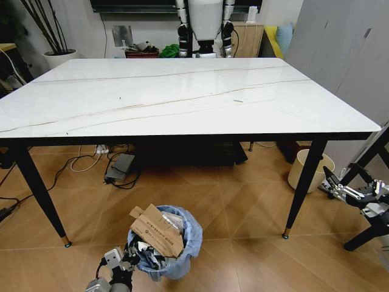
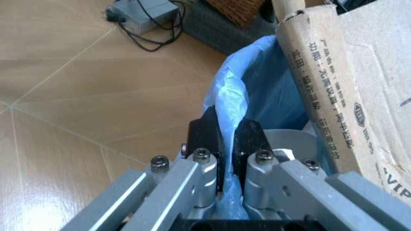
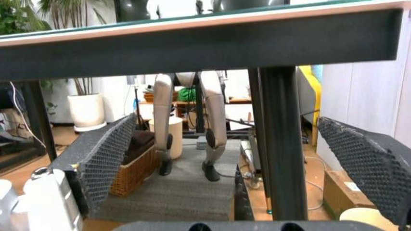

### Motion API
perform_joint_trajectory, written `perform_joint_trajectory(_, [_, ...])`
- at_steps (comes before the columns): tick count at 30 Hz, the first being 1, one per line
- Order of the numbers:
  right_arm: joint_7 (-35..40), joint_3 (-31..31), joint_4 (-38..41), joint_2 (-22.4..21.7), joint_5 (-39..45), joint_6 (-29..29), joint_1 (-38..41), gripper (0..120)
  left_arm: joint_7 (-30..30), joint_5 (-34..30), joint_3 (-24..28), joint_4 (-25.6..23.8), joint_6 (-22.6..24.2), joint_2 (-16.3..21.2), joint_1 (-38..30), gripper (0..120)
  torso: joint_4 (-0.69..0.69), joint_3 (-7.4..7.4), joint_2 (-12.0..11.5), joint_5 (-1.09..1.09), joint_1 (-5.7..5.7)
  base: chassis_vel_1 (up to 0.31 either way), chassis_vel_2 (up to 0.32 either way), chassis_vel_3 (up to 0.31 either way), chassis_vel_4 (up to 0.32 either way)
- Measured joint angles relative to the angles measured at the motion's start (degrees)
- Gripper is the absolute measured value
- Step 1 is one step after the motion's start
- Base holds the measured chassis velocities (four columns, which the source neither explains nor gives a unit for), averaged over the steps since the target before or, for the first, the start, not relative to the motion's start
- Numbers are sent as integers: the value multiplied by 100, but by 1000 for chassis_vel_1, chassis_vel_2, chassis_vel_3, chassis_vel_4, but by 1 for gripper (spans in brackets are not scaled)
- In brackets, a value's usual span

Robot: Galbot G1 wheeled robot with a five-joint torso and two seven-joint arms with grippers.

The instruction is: Pick up the trash bin and place the trash from the table into it.

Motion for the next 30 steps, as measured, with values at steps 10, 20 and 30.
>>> perform_joint_trajectory(10, [0, 0, 0, 0, 0, 0, 0, 100, -2, -2, 1, 11, 0, -3, -5, 0, 0, -166, -258, 0, -91, 0, 0, 0, 0])
perform_joint_trajectory(20, [0, 0, 0, 0, 0, 0, 0, 100, -1, 64, 7, 14, -2, -23, -23, 0, 0, -339, -489, 0, -150, 0, 0, 0, 0])
perform_joint_trajectory(30, [0, 0, 0, 0, 0, 0, 0, 100, 0, 70, 10, 20, -5, -30, -17, 0, 0, -467, -670, 0, -203, 0, 0, 0, 0])
